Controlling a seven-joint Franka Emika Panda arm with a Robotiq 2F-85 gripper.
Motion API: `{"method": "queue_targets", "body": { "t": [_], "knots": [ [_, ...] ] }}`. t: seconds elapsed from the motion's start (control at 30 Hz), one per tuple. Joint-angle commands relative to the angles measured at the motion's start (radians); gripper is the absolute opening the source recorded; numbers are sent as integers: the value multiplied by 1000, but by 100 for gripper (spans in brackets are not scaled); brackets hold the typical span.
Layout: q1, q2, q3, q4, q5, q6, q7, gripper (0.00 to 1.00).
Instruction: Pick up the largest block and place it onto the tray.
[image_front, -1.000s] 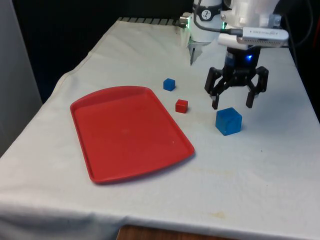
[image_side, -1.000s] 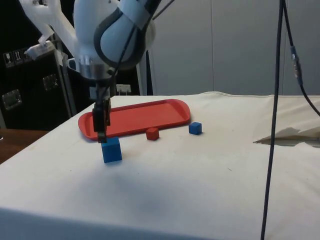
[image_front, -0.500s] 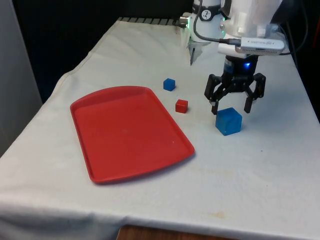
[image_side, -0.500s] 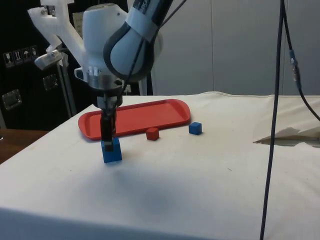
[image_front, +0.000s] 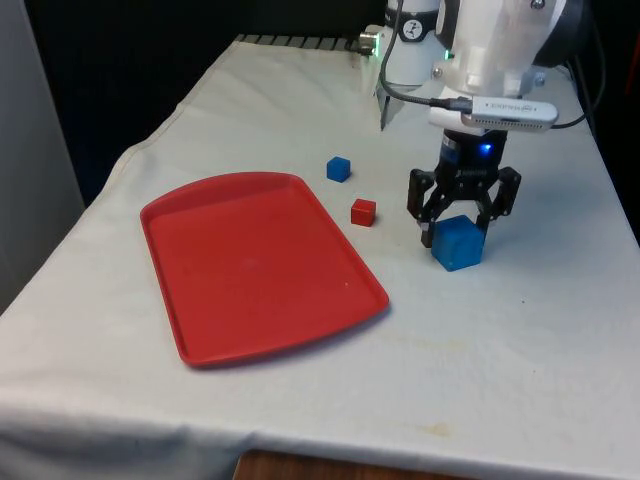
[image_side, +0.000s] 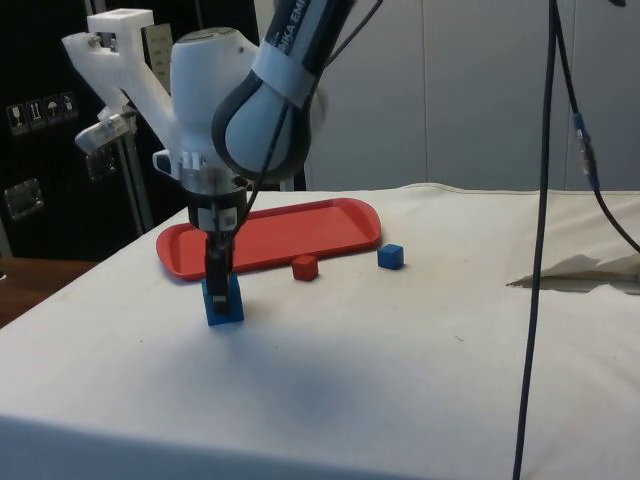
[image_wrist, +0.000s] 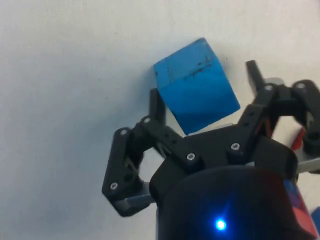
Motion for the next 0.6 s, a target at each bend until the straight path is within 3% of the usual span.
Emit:
{"method": "queue_targets", "body": {
  "t": [0.0,0.03,0.07,0.1,0.13,0.3,0.33,0.37,0.43,0.57],
  "knots": [
    [0,0,1,0,0,0,0,38],
    [-11,0,16,-2,12,15,-12,38],
    [-11,0,16,-3,12,16,-12,28],
    [-11,0,16,-3,12,17,-12,7],
    [-11,0,17,-3,12,18,-12,0],
    [-11,1,17,-4,12,19,-11,1],
    [0,-1,2,-1,0,3,0,1],
    [-11,1,17,-4,12,20,-11,1],
    [-11,1,16,-3,11,19,-11,1],
    [1,-37,-2,-6,-3,-12,-4,1]
  ]
}}
